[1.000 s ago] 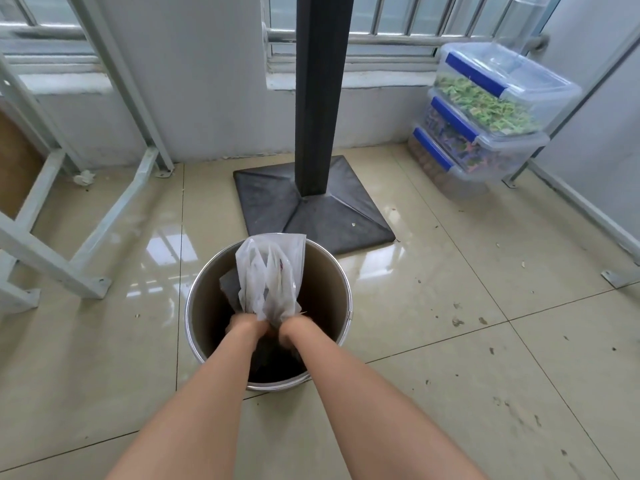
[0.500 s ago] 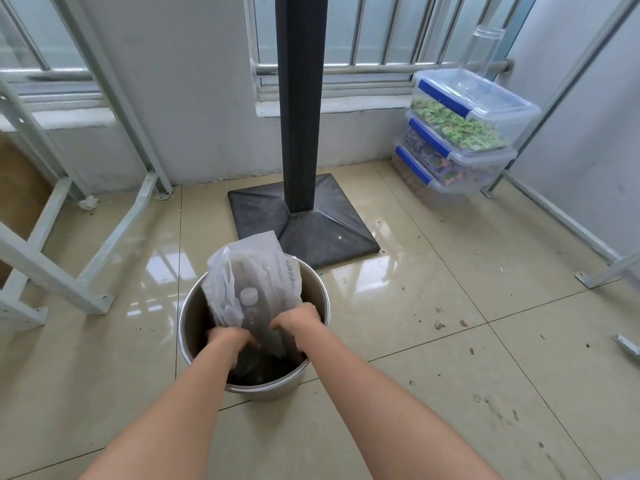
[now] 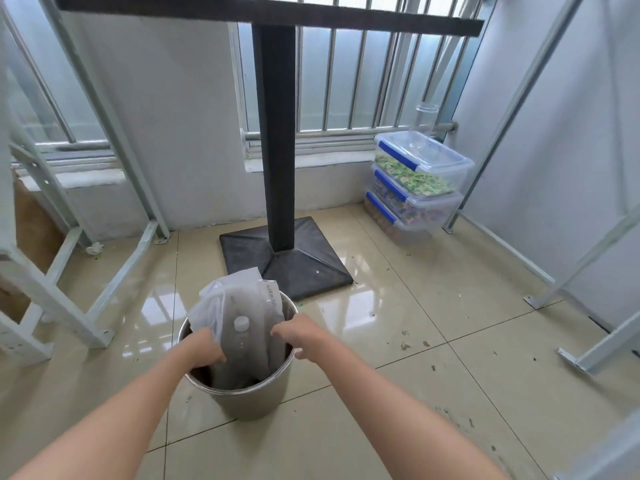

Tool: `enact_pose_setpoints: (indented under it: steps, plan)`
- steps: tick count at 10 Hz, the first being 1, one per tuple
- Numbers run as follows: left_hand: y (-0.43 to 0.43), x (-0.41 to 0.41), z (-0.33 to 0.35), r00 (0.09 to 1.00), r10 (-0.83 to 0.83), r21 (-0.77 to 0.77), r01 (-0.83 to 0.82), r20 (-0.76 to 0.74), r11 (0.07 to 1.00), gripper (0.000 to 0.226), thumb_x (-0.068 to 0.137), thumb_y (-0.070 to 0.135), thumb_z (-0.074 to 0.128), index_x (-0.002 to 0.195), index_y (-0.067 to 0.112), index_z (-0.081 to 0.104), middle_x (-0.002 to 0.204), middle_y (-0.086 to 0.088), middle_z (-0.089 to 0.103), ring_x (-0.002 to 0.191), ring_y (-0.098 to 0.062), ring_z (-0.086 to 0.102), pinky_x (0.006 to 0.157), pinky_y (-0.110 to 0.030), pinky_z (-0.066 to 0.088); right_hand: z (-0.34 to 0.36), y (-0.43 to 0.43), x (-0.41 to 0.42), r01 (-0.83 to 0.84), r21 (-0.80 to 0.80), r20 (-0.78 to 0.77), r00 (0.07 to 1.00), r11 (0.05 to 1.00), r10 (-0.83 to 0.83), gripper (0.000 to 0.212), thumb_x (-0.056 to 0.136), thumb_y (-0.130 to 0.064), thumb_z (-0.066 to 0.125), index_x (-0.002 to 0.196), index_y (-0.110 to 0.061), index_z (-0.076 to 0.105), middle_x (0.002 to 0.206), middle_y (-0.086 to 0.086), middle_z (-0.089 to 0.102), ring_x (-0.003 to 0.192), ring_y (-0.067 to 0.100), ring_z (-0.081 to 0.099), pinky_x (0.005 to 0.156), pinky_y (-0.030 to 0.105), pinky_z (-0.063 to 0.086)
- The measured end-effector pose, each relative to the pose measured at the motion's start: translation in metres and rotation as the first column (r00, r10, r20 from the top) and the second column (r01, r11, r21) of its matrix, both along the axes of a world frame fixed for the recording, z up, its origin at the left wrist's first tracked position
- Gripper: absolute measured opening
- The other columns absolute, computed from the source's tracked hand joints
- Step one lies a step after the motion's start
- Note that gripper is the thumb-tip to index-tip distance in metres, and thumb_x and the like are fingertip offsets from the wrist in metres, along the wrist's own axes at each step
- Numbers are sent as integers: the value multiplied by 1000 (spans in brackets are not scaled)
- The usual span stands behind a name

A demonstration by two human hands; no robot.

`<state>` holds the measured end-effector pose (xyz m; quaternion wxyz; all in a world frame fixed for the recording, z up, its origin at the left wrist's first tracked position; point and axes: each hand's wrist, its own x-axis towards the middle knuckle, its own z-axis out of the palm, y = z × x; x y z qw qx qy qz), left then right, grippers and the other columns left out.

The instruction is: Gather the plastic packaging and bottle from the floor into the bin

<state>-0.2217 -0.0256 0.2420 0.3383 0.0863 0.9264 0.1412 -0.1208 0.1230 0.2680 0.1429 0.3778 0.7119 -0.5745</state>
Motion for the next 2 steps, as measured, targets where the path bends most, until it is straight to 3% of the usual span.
enact_pose_setpoints:
  steps: [1,2]
  plan:
    - [-9,4,34,968,-224,-125,210,-111,970,49,89,22,55,135,5,49,136,-8,57,124,-24,55,99,-28,44,38,18,42,-180,162,-4,983,970,183,12,84,-16,55,88,-5,59,82,15,52,76,21,42,67,35,41]
    - [-16,9,76,943,-299,-147,278,-146,949,60,90,31,54,145,11,39,145,-6,50,130,-21,51,106,-29,41,75,42,89,-214,288,5,975,933,222,35,90,-23,56,111,5,61,115,23,64,85,18,52,93,42,48]
